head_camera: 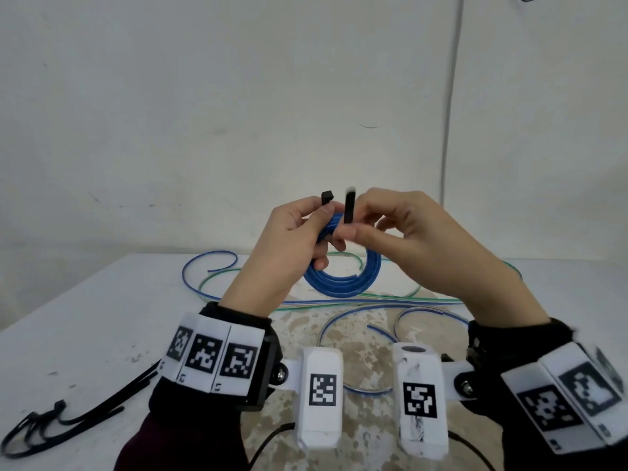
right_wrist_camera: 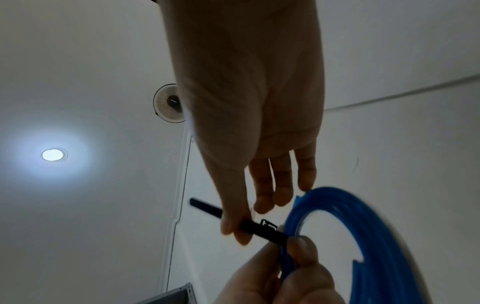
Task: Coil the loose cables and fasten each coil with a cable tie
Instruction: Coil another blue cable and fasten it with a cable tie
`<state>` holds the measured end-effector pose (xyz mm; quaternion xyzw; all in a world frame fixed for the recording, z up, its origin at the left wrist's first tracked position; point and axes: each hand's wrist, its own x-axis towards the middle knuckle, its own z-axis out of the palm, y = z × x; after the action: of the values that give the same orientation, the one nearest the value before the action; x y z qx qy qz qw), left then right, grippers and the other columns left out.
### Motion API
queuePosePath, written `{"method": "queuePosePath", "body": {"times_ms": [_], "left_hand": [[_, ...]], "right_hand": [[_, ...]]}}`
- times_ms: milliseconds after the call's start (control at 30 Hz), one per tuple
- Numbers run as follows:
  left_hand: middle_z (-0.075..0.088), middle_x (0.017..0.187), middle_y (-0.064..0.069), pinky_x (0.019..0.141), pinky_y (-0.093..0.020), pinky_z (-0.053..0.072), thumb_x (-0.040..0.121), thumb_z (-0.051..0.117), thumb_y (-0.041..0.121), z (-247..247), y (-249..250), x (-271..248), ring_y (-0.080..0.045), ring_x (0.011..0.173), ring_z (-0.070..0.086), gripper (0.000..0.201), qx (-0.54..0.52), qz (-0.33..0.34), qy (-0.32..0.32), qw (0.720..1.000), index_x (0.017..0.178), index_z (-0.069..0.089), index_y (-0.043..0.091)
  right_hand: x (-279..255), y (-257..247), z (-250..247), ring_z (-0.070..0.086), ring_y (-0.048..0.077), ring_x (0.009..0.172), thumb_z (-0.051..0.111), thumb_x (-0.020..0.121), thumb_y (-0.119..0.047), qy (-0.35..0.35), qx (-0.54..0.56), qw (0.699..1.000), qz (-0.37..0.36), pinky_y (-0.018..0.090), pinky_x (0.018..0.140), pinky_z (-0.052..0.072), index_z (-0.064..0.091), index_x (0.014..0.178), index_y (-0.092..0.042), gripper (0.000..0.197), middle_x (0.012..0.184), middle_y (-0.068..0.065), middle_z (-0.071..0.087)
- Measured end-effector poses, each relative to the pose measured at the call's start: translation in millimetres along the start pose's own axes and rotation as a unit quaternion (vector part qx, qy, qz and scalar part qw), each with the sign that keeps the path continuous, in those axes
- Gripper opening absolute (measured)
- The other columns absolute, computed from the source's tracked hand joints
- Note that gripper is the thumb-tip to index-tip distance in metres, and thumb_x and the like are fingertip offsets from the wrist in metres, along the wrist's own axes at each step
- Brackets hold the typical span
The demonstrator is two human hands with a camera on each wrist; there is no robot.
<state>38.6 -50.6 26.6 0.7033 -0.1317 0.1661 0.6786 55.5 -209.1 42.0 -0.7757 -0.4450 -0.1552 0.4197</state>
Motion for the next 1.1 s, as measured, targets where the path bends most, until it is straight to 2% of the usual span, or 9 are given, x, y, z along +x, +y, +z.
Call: {"method": "queuePosePath", "body": {"times_ms": [100, 200, 400, 467, 533, 667, 800, 933, 1100], "left_hand": [[0.052, 0.062, -0.008, 0.042, -0.022, 0.033, 0.101, 0.042, 0.012, 2.3, 1.2, -1.6, -0.004, 0.034, 0.039, 0.023, 0.008, 0.012, -0.021, 1.000, 0.089, 0.058, 0.001], [0.053, 0.060, -0.011, 0.042, -0.023, 0.033, 0.101, 0.042, 0.014, 3.0, -1.0, -1.3, -0.005, 0.035, 0.036, 0.023, 0.023, 0.015, -0.020, 0.999, 0.104, 0.060, -0.001], [0.053, 0.065, -0.017, 0.044, -0.026, 0.033, 0.102, 0.037, 0.009, 8.8, -1.5, -2.1, -0.005, 0.034, 0.036, 0.024, 0.057, 0.027, -0.030, 0.998, 0.112, 0.058, 0.001], [0.055, 0.066, -0.017, 0.048, -0.028, 0.033, 0.103, 0.036, 0.009, 10.4, -1.9, -2.7, -0.005, 0.033, 0.040, 0.025, 0.066, 0.026, -0.033, 0.997, 0.111, 0.058, 0.002], [0.057, 0.065, -0.015, 0.049, -0.029, 0.033, 0.103, 0.036, 0.010, 11.4, -3.6, -2.6, -0.005, 0.033, 0.038, 0.025, 0.075, 0.024, -0.032, 0.996, 0.110, 0.060, 0.004], [0.057, 0.055, -0.005, 0.047, -0.027, 0.034, 0.103, 0.037, 0.010, 12.8, -5.4, -2.1, -0.006, 0.035, 0.036, 0.026, 0.088, 0.033, -0.020, 0.995, 0.107, 0.062, 0.008], [0.057, 0.050, 0.006, 0.045, -0.024, 0.034, 0.102, 0.037, 0.010, 15.0, -3.9, -2.3, -0.005, 0.035, 0.041, 0.029, 0.131, 0.075, -0.012, 0.989, 0.095, 0.063, 0.021], [0.058, 0.059, 0.011, 0.047, -0.013, 0.034, 0.102, 0.039, 0.012, 17.1, -4.2, -3.1, -0.004, 0.042, 0.048, 0.026, 0.188, 0.117, -0.014, 0.975, 0.099, 0.065, 0.017], [0.057, 0.054, -0.001, 0.047, -0.025, 0.034, 0.102, 0.040, 0.017, 14.4, -7.0, -3.7, -0.011, 0.042, 0.038, 0.027, 0.188, 0.075, -0.068, 0.977, 0.100, 0.066, 0.026]], "right_hand": [[1.8, 0.5, 0.2, 0.046, 0.013, 0.060, 0.051, 0.098, -0.024, 0.025, 0.033, 0.999, 0.013, 0.024, 0.062, 0.038, 0.065, 0.072, -0.013, 0.032, 0.058, -0.011, 0.054], [1.1, 1.7, -0.7, 0.044, 0.036, 0.067, 0.045, 0.099, -0.032, 0.009, 0.045, 0.998, 0.038, 0.034, 0.062, 0.034, 0.066, 0.068, -0.012, 0.043, 0.064, 0.013, 0.053], [0.8, 3.7, -2.5, 0.049, 0.038, 0.068, 0.049, 0.094, -0.031, -0.005, 0.068, 0.990, 0.121, 0.038, 0.074, 0.036, 0.065, 0.068, -0.004, 0.041, 0.078, 0.032, 0.055], [0.2, 3.2, -3.2, 0.055, 0.028, 0.068, 0.049, 0.093, -0.028, -0.017, 0.079, 0.987, 0.138, 0.034, 0.076, 0.037, 0.065, 0.067, -0.002, 0.040, 0.073, 0.024, 0.060], [-0.7, 2.9, -3.3, 0.057, -0.001, 0.068, 0.049, 0.095, -0.020, -0.025, 0.088, 0.985, 0.148, 0.031, 0.082, 0.042, 0.064, 0.069, 0.003, 0.038, 0.066, 0.008, 0.063], [-1.3, 4.0, -4.0, 0.056, -0.015, 0.075, 0.047, 0.096, -0.016, -0.033, 0.101, 0.984, 0.145, 0.025, 0.090, 0.042, 0.064, 0.072, 0.008, 0.038, 0.066, -0.004, 0.065], [-1.4, 2.5, -4.3, 0.050, -0.007, 0.064, 0.047, 0.098, -0.020, -0.024, 0.105, 0.983, 0.148, 0.015, 0.073, 0.037, 0.062, 0.070, 0.003, 0.040, 0.061, -0.006, 0.058], [-3.1, -1.6, -6.7, 0.041, 0.001, 0.055, 0.048, 0.098, -0.026, 0.006, 0.113, 0.981, 0.155, 0.008, 0.057, 0.034, 0.057, 0.064, -0.010, 0.039, 0.052, -0.012, 0.052], [1.0, 7.5, -9.0, 0.043, 0.005, 0.051, 0.066, 0.087, -0.029, 0.128, 0.097, 0.975, 0.157, 0.018, 0.057, 0.035, 0.068, 0.080, -0.016, 0.014, 0.063, 0.001, 0.057]]}}
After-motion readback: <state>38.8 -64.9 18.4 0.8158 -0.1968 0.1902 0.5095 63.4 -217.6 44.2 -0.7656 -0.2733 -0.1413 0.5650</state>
